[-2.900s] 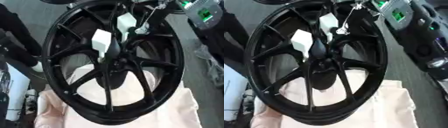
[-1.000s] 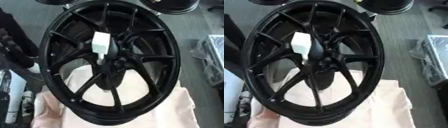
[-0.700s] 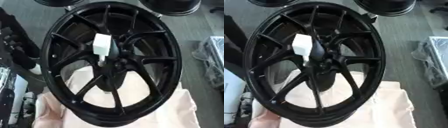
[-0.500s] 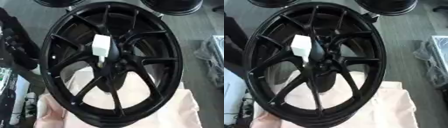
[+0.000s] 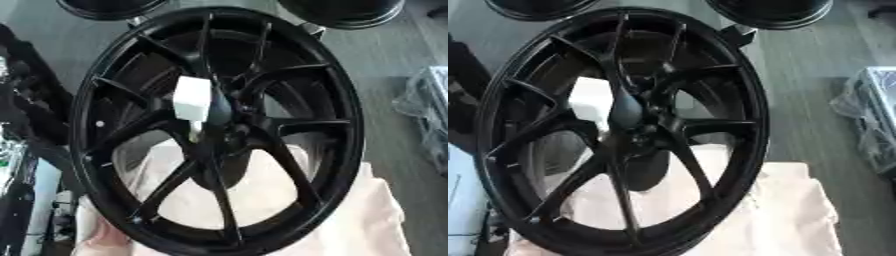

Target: Pull the pin out of the wheel hub.

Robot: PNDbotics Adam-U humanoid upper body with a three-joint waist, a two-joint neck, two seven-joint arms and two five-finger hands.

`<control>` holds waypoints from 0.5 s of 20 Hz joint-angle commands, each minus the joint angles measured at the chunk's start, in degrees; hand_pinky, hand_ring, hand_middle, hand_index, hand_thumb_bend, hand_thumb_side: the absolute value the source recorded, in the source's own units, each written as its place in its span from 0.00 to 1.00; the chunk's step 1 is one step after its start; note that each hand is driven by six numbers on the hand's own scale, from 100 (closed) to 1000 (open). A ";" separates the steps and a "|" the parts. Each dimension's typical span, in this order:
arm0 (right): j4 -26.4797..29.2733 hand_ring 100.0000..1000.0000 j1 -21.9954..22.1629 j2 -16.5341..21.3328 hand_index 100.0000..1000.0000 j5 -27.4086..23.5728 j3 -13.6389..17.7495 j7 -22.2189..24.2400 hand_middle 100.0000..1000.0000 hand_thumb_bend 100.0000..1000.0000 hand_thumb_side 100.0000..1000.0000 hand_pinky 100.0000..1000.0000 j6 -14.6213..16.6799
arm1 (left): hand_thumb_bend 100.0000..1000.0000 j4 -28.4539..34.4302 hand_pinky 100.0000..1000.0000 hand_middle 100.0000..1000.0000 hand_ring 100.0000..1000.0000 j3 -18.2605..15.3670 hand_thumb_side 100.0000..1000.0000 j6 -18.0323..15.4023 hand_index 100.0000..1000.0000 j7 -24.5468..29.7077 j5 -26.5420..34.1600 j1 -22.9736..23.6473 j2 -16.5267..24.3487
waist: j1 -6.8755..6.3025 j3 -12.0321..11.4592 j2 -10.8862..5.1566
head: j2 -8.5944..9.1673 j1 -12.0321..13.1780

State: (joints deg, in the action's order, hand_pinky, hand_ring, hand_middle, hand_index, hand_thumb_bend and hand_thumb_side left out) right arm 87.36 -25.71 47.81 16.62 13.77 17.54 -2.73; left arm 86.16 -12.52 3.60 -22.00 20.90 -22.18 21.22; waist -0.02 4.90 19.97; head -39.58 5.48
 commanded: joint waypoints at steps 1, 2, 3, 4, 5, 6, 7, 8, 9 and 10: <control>1.24 0.84 2.49 -1.29 0.87 2.96 3.22 -2.33 0.80 0.00 0.76 0.87 0.51 | 0.26 1.33 0.60 0.66 0.71 -0.37 0.71 -0.31 0.66 -0.05 -0.63 -0.64 1.80 | 0.00 -0.15 -0.90 | 0.89 -0.18; 1.93 0.85 4.04 -2.16 0.89 3.80 4.21 -3.23 0.83 0.00 0.88 0.88 0.63 | 0.25 1.36 0.60 0.66 0.71 -0.30 0.71 -0.31 0.66 -0.01 -0.72 -0.65 1.76 | -0.01 -0.30 -0.93 | 0.85 -0.35; 2.72 0.85 5.54 -2.87 0.90 4.25 5.04 -4.13 0.83 0.00 0.90 0.88 0.69 | 0.25 1.39 0.60 0.66 0.71 -0.22 0.71 -0.29 0.66 0.03 -0.80 -0.67 1.70 | -0.01 -0.48 -0.97 | 0.80 -0.51; 3.58 0.85 7.05 -3.52 0.90 4.20 5.78 -5.05 0.84 0.00 0.90 0.88 0.65 | 0.25 1.39 0.60 0.66 0.71 -0.12 0.71 -0.25 0.66 0.08 -0.86 -0.69 1.62 | 0.00 -0.68 -1.03 | 0.71 -0.67; 4.46 0.85 8.49 -4.05 0.91 3.78 6.45 -5.93 0.84 0.00 0.89 0.88 0.54 | 0.25 1.40 0.60 0.66 0.71 -0.01 0.71 -0.21 0.66 0.15 -0.91 -0.72 1.54 | 0.01 -0.89 -1.10 | 0.59 -0.84; 5.36 0.84 9.86 -4.44 0.90 3.16 7.04 -6.77 0.84 0.00 0.87 0.88 0.41 | 0.26 1.41 0.60 0.66 0.71 0.09 0.71 -0.16 0.66 0.23 -0.95 -0.75 1.47 | 0.04 -1.11 -1.17 | 0.46 -1.01; 6.39 0.84 11.26 -4.74 0.90 2.41 7.68 -7.63 0.84 0.00 0.85 0.88 0.25 | 0.26 1.41 0.60 0.66 0.71 0.20 0.71 -0.11 0.66 0.33 -0.98 -0.78 1.39 | 0.06 -1.32 -1.26 | 0.33 -1.17; 7.45 0.84 12.66 -4.99 0.90 1.62 8.23 -8.49 0.84 0.00 0.83 0.88 0.09 | 0.26 1.40 0.60 0.66 0.71 0.32 0.71 -0.06 0.66 0.43 -1.01 -0.79 1.31 | 0.08 -1.54 -1.34 | 0.19 -1.33; 8.54 0.83 14.13 -5.19 0.90 0.81 8.68 -9.39 0.83 0.00 0.80 0.88 -0.06 | 0.26 1.39 0.60 0.66 0.71 0.43 0.71 -0.01 0.66 0.53 -1.03 -0.81 1.24 | 0.11 -1.76 -1.43 | 0.08 -1.51; 9.72 0.83 15.67 -5.44 0.90 -0.06 9.18 -10.34 0.83 0.00 0.75 0.88 -0.18 | 0.26 1.38 0.60 0.66 0.71 0.57 0.71 0.04 0.66 0.66 -1.06 -0.83 1.15 | 0.14 -2.02 -1.53 | -0.06 -1.70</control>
State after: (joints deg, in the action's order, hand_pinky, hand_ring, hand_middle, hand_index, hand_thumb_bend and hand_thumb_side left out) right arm 94.82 -9.92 41.09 17.52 21.50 8.39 -2.79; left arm 86.25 -12.03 3.64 -21.61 20.20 -22.29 21.15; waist -0.05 2.76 19.84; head -39.68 4.06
